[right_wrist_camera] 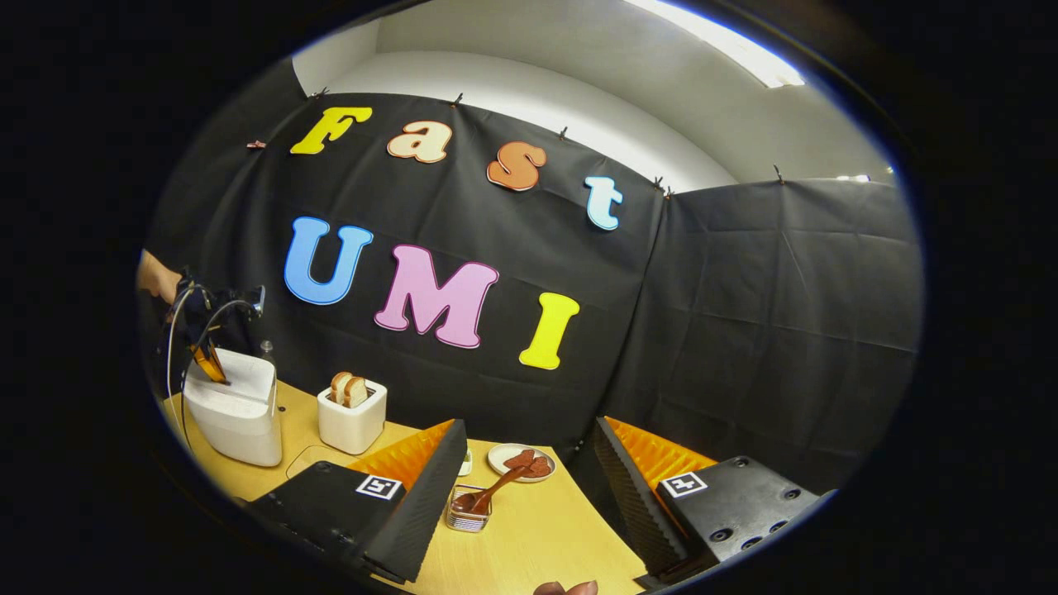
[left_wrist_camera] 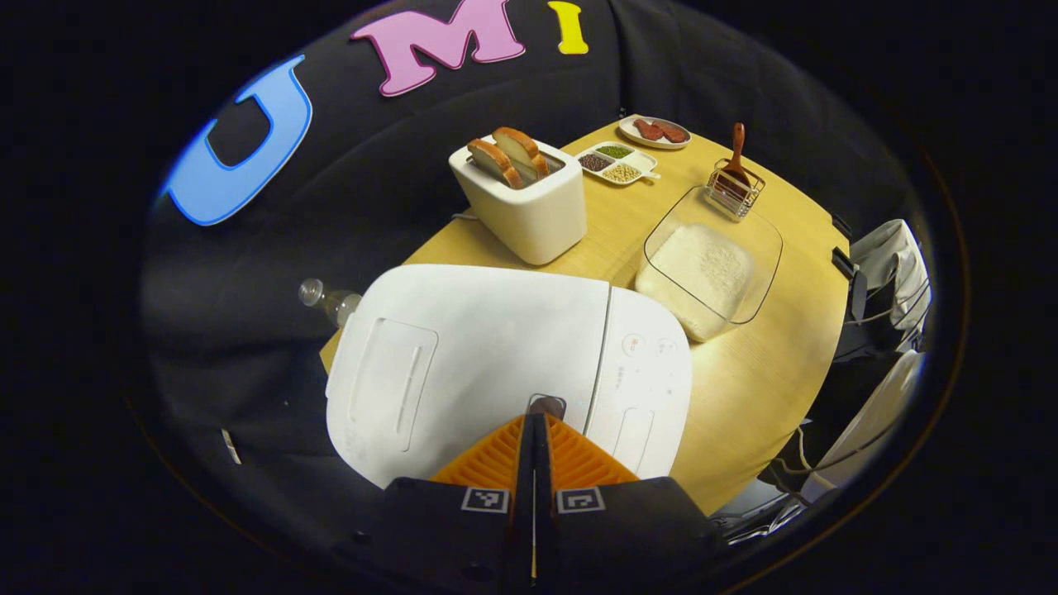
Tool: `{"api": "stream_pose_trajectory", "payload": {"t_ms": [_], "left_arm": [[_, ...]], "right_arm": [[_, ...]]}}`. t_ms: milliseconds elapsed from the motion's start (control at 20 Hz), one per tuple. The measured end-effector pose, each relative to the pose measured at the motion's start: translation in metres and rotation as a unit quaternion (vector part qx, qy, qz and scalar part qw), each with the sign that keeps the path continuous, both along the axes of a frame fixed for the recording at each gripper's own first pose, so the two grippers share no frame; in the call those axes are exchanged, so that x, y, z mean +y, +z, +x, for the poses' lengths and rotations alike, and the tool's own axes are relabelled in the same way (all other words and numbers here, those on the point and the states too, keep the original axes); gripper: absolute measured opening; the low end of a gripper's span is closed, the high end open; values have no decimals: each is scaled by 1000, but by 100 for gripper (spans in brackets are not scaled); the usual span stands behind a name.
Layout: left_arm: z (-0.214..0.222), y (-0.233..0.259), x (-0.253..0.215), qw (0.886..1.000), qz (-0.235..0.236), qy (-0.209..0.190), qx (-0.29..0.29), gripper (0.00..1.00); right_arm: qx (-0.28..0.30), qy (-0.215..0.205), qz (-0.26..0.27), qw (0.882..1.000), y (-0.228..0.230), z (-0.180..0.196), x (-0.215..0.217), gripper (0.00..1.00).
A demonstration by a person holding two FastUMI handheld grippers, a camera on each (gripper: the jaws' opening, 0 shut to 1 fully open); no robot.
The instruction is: Close the left gripper, press the button to open the rice cooker; take a wooden spoon from the chopstick holder with the right hand, scoop a spoonful of rice and pour it into the rice cooker, then put the wooden spoon back into the chopstick holder.
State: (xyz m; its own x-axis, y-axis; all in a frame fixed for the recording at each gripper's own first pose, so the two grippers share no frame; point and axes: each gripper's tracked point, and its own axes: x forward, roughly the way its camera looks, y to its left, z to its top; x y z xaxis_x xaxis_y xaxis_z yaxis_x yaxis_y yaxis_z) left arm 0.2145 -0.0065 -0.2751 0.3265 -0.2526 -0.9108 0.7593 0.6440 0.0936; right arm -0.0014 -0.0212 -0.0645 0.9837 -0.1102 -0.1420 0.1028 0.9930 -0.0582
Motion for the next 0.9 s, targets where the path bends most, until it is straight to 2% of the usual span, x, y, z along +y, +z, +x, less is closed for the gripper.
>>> {"api": "stream_pose_trajectory", "payload": {"t_ms": [100,200,250,400,450,500,550,600,650,700,750,800,900], "left_arm": [[10,25,9,999,14,-1,-46,7],[33,59,26,990,42,3,-134,7],[45,79,36,981,59,9,-182,7],[72,153,68,936,91,51,-336,8],[70,174,75,922,88,70,-369,29],[66,192,80,912,76,89,-394,36],[59,209,83,901,62,106,-416,50],[49,227,85,888,45,121,-441,54],[39,243,87,875,28,134,-465,89],[30,255,87,862,13,144,-487,89],[12,269,85,849,0,153,-505,95],[-1,281,82,837,-13,161,-523,95],[-31,308,81,805,-42,187,-562,95]], "right_arm": [[0,-6,2,1000,0,-4,-5,97],[-1,-9,7,1000,-1,-7,-7,97],[-1,-10,8,1000,-1,-9,-9,97],[-3,-9,9,1000,0,-14,-11,97],[-3,-7,8,1000,0,-16,-12,97],[-3,-5,8,1000,1,-17,-12,97],[-3,-4,8,1000,1,-18,-12,97],[-4,-1,7,1000,3,-19,-12,97],[-5,1,5,1000,4,-20,-12,97],[-7,4,5,1000,5,-21,-13,97],[-7,6,4,1000,5,-21,-12,97],[-7,8,5,1000,5,-22,-12,97],[-7,10,8,1000,5,-22,-14,97]]}}
